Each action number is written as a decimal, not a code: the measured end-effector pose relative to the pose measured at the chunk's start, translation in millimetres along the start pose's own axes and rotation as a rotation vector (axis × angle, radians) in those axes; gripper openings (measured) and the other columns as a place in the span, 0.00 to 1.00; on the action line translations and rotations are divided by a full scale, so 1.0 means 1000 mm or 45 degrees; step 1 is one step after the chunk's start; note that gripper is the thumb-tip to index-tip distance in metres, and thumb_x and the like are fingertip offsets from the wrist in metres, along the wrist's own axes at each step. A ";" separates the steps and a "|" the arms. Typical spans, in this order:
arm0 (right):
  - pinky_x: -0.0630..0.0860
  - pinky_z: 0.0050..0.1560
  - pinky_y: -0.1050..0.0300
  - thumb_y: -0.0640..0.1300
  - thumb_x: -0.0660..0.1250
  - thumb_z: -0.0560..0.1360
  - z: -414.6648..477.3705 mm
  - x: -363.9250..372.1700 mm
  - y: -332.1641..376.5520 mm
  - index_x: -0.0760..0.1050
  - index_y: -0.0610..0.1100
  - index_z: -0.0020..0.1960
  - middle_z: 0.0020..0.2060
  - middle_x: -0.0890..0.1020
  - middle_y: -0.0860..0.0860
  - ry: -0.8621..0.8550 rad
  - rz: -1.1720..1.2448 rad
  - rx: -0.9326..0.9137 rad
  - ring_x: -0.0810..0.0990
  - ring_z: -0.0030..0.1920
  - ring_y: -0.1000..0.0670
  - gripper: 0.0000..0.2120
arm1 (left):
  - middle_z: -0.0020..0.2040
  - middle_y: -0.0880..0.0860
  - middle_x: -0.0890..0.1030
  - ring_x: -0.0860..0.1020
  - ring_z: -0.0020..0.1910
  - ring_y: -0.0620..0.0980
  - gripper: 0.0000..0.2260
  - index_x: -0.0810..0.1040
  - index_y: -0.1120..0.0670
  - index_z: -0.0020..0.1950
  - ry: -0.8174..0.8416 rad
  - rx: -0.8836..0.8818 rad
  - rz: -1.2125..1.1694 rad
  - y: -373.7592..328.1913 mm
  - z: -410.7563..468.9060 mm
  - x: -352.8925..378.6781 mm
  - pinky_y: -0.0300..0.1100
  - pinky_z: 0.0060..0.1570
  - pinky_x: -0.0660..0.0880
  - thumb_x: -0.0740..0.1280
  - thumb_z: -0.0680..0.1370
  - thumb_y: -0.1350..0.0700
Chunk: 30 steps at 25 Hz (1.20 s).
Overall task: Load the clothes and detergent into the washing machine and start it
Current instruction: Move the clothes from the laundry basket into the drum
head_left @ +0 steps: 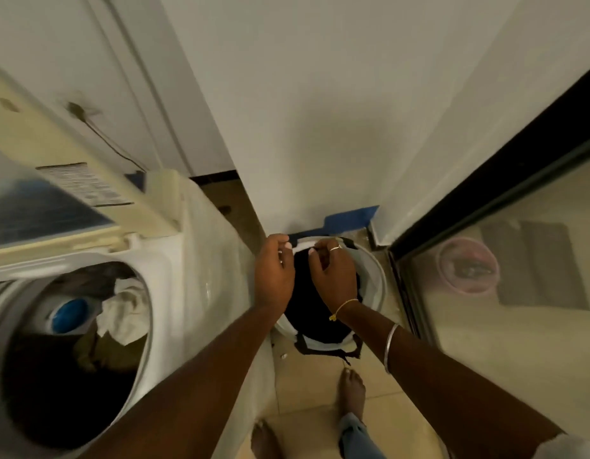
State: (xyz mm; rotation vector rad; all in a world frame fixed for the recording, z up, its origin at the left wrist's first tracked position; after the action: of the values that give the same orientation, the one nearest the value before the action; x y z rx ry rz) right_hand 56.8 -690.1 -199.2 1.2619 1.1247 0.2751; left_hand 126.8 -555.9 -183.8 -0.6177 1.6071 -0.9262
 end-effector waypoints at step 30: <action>0.75 0.54 0.54 0.49 0.66 0.76 0.009 0.051 -0.076 0.74 0.39 0.54 0.49 0.77 0.50 0.229 0.284 -0.438 0.77 0.51 0.52 0.14 | 0.62 0.51 0.77 0.77 0.63 0.52 0.23 0.70 0.52 0.69 0.613 -0.523 -0.214 0.124 -0.005 0.117 0.50 0.63 0.76 0.65 0.74 0.52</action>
State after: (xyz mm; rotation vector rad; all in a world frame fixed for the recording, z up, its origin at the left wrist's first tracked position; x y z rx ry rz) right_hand 58.1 -685.6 -291.3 1.0679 1.0341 0.7309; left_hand 104.1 -579.1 -351.6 -0.8680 2.2361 -0.9164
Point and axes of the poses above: each hand's wrist, its own z-axis towards the middle knuckle, its own x-axis out of the palm, y = z × x, the point moved 6 cm from there along z, towards the middle knuckle
